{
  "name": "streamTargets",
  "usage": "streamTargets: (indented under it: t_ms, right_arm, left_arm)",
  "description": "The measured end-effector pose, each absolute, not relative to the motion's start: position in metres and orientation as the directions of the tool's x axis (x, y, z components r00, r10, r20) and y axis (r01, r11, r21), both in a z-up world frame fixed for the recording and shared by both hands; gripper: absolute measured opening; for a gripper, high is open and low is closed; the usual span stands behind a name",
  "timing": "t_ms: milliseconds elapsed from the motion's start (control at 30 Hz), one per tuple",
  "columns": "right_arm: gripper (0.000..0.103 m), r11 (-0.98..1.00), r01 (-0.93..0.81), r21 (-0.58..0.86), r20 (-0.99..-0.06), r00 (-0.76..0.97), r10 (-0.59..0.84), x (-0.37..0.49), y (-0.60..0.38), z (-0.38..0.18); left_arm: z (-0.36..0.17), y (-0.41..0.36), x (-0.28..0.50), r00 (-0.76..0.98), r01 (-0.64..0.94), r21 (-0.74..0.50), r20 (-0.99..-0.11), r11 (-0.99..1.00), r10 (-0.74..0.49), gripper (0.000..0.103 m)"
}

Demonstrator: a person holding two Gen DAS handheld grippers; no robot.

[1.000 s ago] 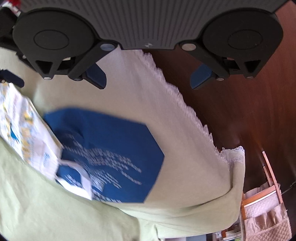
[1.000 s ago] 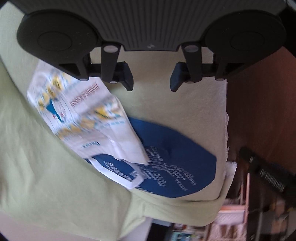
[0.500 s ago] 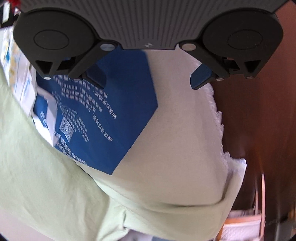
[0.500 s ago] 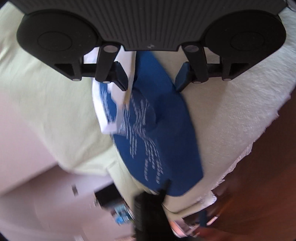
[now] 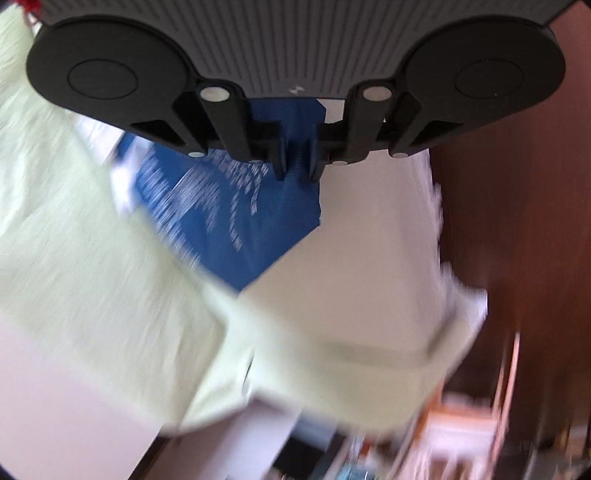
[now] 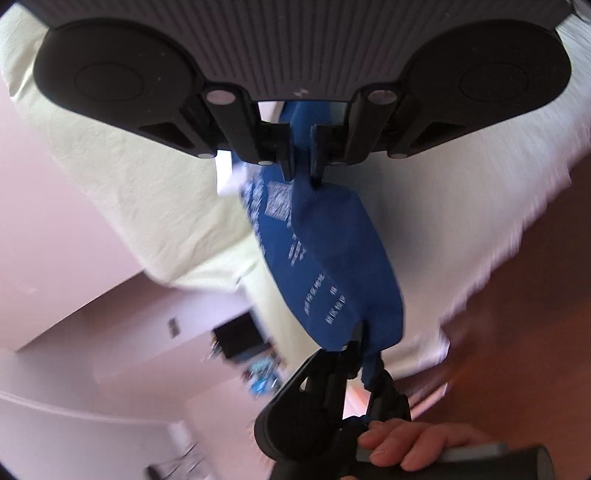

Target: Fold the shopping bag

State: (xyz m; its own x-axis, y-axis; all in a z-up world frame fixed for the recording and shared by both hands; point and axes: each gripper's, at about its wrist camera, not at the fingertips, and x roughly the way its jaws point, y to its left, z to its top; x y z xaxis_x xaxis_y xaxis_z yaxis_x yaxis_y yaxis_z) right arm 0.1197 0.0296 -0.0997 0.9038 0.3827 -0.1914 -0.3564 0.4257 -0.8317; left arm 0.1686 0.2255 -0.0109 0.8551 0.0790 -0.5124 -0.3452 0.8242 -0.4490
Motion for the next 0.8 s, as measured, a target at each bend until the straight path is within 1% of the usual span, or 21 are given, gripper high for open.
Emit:
streamTargets:
  t_ms: [67,100,167,200,267,300,367,400,433,467,500,533,567,600,633,667,700,767,800]
  right_arm:
    - [0.004,0.506,-0.319,-0.801,-0.129,0.918,0.374,0.112,0.029,-0.075]
    - [0.004,0.549,-0.296,-0.782,-0.102,0.929,0.356,0.110,0.027,-0.062]
    - [0.004,0.628,-0.244,-0.739,-0.044,0.948,0.316,0.111,0.019,-0.034]
    - [0.004,0.674,-0.205,-0.710,-0.003,0.958,0.288,0.108,0.010,-0.016]
    - [0.004,0.731,-0.134,-0.669,0.071,0.968,0.242,0.103,-0.008,0.012]
    - [0.004,0.766,-0.083,-0.637,0.117,0.972,0.202,0.100,-0.022,0.030]
    - [0.004,0.819,0.003,-0.574,0.178,0.977,0.121,0.090,-0.049,0.055]
    - [0.004,0.851,0.061,-0.521,0.206,0.977,0.056,0.081,-0.070,0.069]
    - [0.004,0.880,0.101,-0.464,0.206,0.979,-0.004,0.071,-0.091,0.078]
    - [0.004,0.903,0.129,-0.410,0.186,0.981,-0.056,0.061,-0.111,0.083]
    - [0.004,0.921,0.159,-0.355,0.164,0.981,-0.106,0.050,-0.131,0.088]
    - [0.004,0.935,0.190,-0.300,0.138,0.978,-0.155,0.040,-0.151,0.093]
    - [0.004,0.944,0.234,-0.231,0.081,0.972,-0.221,0.025,-0.176,0.089]
    - [0.004,0.944,0.290,-0.156,-0.003,0.956,-0.294,0.008,-0.204,0.080]
    - [0.005,0.938,0.330,-0.110,-0.063,0.939,-0.338,-0.003,-0.222,0.072]
    - [0.005,0.919,0.390,-0.053,-0.161,0.905,-0.393,-0.018,-0.247,0.055]
    - [0.005,0.890,0.455,0.001,-0.271,0.857,-0.438,-0.035,-0.273,0.035]
    - [0.005,0.829,0.556,0.068,-0.440,0.762,-0.475,-0.061,-0.314,0.001]
    - [0.006,0.799,0.594,0.092,-0.505,0.720,-0.477,-0.074,-0.332,-0.014]
  left_arm:
    - [0.028,0.216,0.157,0.896,-0.281,-0.417,-0.437,0.864,0.081,0.010]
    - [0.058,0.204,0.151,0.926,-0.220,-0.387,-0.370,0.896,0.068,0.010]
    - [0.091,0.182,0.146,0.954,-0.149,-0.347,-0.296,0.926,0.042,0.010]
    - [0.122,0.160,0.139,0.976,-0.084,-0.317,-0.216,0.945,0.014,0.010]
    - [0.162,0.127,0.128,0.992,0.028,-0.294,-0.110,0.955,-0.063,0.010]
    - [0.179,0.110,0.123,0.991,0.087,-0.282,-0.070,0.956,-0.111,0.010]
    - [0.212,0.067,0.110,0.974,0.221,-0.242,0.014,0.945,-0.225,0.011]
    - [0.218,0.051,0.106,0.964,0.263,-0.225,0.029,0.938,-0.263,0.011]
    - [0.226,0.030,0.102,0.948,0.317,-0.204,0.043,0.926,-0.315,0.011]
    - [0.230,0.004,0.098,0.925,0.379,-0.183,0.047,0.907,-0.377,0.011]
    - [0.226,-0.034,0.094,0.885,0.463,-0.165,0.024,0.871,-0.465,0.012]
    - [0.223,-0.073,0.091,0.836,0.543,-0.149,-0.001,0.827,-0.549,0.017]
    - [0.218,-0.106,0.088,0.788,0.606,-0.139,-0.026,0.783,-0.615,0.023]
    - [0.210,-0.127,0.085,0.757,0.639,-0.138,-0.057,0.757,-0.650,0.023]
    - [0.195,-0.159,0.081,0.703,0.689,-0.136,-0.112,0.712,-0.702,0.025]
    - [0.177,-0.191,0.076,0.645,0.733,-0.135,-0.174,0.667,-0.744,0.029]
    - [0.152,-0.223,0.067,0.587,0.766,-0.133,-0.253,0.629,-0.769,0.030]
    - [0.102,-0.285,0.047,0.455,0.826,-0.141,-0.403,0.546,-0.794,0.033]
    - [0.074,-0.307,0.023,0.387,0.854,-0.146,-0.466,0.500,-0.796,0.036]
